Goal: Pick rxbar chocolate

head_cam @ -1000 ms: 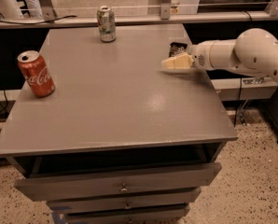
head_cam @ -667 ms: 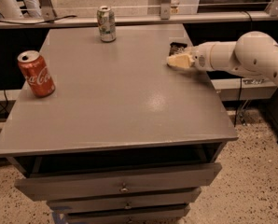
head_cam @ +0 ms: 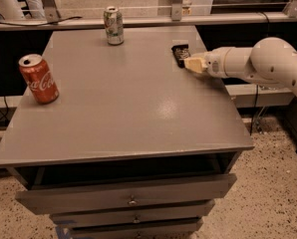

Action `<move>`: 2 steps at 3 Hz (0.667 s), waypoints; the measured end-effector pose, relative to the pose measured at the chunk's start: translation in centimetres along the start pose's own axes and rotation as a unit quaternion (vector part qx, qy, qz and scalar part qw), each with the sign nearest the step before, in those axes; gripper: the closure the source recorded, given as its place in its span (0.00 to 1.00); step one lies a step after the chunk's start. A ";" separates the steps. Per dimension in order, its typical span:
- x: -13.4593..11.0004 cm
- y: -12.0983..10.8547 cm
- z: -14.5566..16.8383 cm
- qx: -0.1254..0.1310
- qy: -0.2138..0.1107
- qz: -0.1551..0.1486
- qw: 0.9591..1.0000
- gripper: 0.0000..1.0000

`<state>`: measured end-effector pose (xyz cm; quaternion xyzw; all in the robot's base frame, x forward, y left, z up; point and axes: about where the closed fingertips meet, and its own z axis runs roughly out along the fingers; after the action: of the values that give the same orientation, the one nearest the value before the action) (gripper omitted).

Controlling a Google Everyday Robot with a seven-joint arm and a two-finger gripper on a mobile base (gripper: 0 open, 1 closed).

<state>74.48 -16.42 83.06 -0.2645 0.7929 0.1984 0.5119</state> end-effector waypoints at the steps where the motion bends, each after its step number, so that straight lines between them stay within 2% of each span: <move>1: -0.4 -0.2 -0.1 0.000 -0.004 -0.002 1.000 1.00; 2: -2.2 -0.4 -0.4 -0.003 -0.015 -0.018 1.000 1.00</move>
Offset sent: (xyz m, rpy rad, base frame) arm 0.0145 -0.0062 0.0528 -0.0138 -0.1022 0.0377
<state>75.17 -16.50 85.25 -0.2770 0.7795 0.1959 0.5266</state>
